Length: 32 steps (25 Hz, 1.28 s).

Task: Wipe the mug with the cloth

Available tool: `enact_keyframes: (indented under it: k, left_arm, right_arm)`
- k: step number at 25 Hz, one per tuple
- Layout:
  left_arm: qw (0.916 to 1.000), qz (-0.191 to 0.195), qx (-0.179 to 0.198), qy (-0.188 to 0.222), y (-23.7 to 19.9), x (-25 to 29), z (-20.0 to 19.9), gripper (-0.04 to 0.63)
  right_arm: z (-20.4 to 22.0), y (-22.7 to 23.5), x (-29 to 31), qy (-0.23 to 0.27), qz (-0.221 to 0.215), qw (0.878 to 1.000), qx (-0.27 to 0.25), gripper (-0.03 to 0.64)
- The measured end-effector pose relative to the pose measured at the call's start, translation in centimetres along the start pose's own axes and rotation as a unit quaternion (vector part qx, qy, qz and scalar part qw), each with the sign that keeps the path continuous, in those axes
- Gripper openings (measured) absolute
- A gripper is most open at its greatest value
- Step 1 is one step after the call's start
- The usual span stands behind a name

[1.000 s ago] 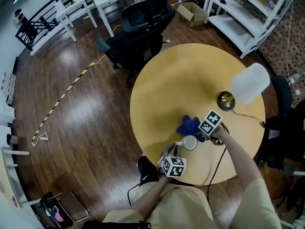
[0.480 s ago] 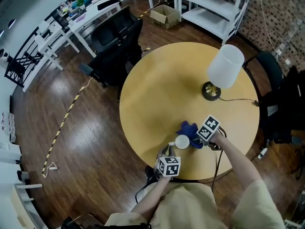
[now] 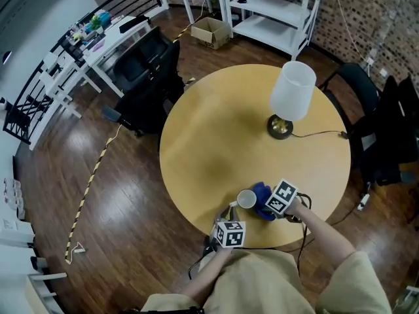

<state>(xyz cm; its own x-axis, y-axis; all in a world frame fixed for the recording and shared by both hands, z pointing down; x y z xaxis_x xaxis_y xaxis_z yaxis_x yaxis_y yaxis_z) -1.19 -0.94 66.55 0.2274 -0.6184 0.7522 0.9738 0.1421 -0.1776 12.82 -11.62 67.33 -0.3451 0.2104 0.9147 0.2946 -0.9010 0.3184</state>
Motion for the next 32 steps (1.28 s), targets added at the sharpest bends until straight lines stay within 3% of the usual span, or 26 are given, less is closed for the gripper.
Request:
enact_keyframes:
  k: [9,15,21,32]
  left_arm:
    - [0.9992,0.029,0.026,-0.004,1.0,-0.6,1.0,0.02]
    - [0.9985,0.039,0.038,-0.002,1.2,-0.6,1.3,0.015]
    - [0.9977,0.039,0.056,-0.005,2.2,-0.7,1.7,0.009]
    - [0.9931,0.079,0.086,0.006,3.1,-0.9,1.9,0.002]
  right_arm:
    - [1.6,-2.5,0.9,0.023,0.013,1.0,-0.003,0.072]
    - [1.5,-3.2,1.2,0.021,0.037,0.998,-0.035,0.072]
    - [2.0,-4.3,1.3,0.022,0.036,0.998,-0.039,0.072]
    - [1.6,-6.7,2.7,0.025,0.02,0.997,-0.066,0.072]
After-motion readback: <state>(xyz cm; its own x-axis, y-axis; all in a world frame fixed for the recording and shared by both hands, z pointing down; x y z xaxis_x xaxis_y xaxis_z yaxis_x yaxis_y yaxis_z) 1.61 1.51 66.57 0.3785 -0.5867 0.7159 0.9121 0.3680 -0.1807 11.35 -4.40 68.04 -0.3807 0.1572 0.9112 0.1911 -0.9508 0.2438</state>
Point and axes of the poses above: the fingertips, and each gripper's own axes: x forward along the fingers, y to its right, z out of its underside, the point moved 8 cm from there along -x, backward along the fingers, and after that the axes turned 15 degrees about z, right-handed, at the moved point
